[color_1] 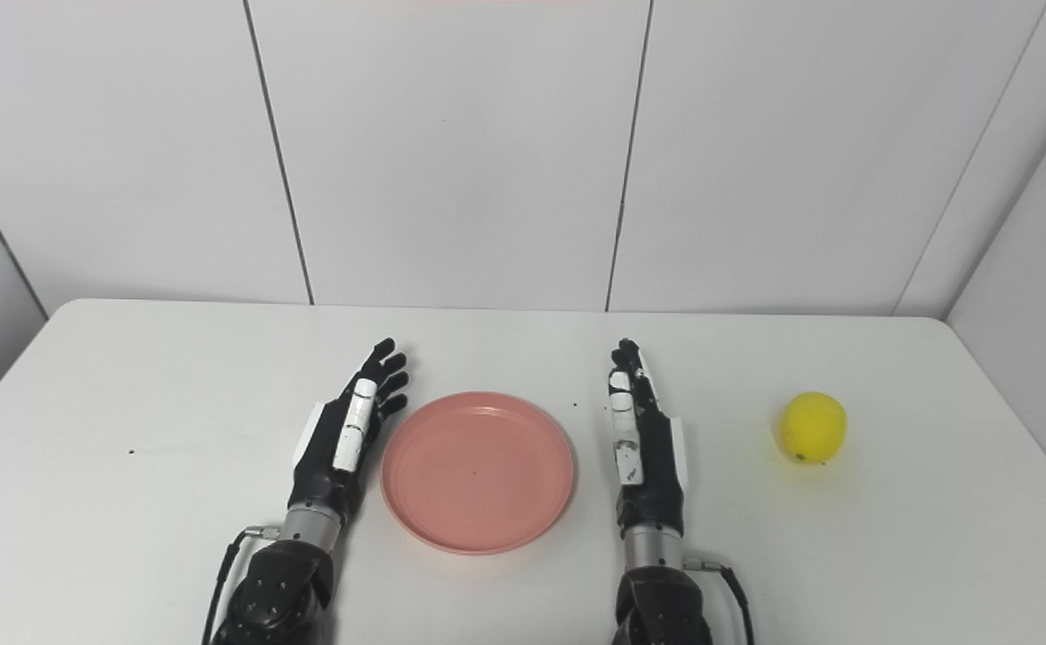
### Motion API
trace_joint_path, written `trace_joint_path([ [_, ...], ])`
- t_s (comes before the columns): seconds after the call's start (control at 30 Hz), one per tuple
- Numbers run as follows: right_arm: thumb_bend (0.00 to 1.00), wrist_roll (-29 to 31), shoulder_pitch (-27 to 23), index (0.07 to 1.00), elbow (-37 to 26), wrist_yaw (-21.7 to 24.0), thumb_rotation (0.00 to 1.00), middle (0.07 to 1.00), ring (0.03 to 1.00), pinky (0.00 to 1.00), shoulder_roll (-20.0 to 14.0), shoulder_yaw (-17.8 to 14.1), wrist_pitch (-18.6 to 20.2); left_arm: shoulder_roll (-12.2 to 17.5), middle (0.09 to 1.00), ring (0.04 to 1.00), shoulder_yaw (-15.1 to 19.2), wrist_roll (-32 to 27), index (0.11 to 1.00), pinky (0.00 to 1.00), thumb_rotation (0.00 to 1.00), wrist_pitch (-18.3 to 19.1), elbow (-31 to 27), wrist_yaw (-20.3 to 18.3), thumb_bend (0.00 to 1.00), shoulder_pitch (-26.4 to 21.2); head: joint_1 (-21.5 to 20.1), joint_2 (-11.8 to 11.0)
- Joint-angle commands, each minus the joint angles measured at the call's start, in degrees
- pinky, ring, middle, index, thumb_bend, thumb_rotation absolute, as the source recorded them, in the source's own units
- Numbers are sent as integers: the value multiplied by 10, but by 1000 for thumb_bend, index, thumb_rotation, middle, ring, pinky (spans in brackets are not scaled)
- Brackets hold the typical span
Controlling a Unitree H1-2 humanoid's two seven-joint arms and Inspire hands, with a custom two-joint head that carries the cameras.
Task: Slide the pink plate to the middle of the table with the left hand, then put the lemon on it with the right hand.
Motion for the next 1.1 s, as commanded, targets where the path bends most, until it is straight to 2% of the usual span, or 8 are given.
trace_joint_path([
  [0.0,687,0,-8,921,-29,4,976,923,949,972,1,0,-9,-1,909,896,2,8,893,870,1000,-13,13,10,590,4,-1,0],
  [0.13,731,-9,-5,937,-47,2,992,940,985,999,-6,0,5,-2,912,900,3,1,898,874,1000,-10,12,5,593,5,-3,-4],
  [0.23,735,-29,-4,939,-56,-6,999,944,974,1000,-21,-5,-5,-3,914,901,3,2,899,876,1000,-14,16,7,584,4,-15,-13],
  [0.33,713,-42,-6,937,-70,-18,928,947,976,1000,-31,-16,3,-1,918,903,4,-2,904,877,1000,-16,19,3,576,4,-26,-18],
  [0.47,659,-113,-6,932,-81,-54,904,933,950,973,-53,-27,10,-1,923,909,7,-20,912,886,1000,-20,24,-10,580,4,-39,-22],
  [0.7,665,-183,-5,929,-104,-93,658,923,924,896,-75,-43,33,4,917,911,11,-42,905,888,1000,-23,26,-31,577,5,-69,-19],
  [0.9,687,-215,-8,938,-107,-112,550,935,934,907,-78,-46,47,9,927,924,22,-74,915,905,1000,-24,31,-53,569,0,-124,-16],
  [1.07,766,-291,-17,928,-101,-144,514,921,913,864,-80,-42,99,20,940,939,26,-89,929,929,1000,-24,38,-69,559,-6,-154,-20],
])
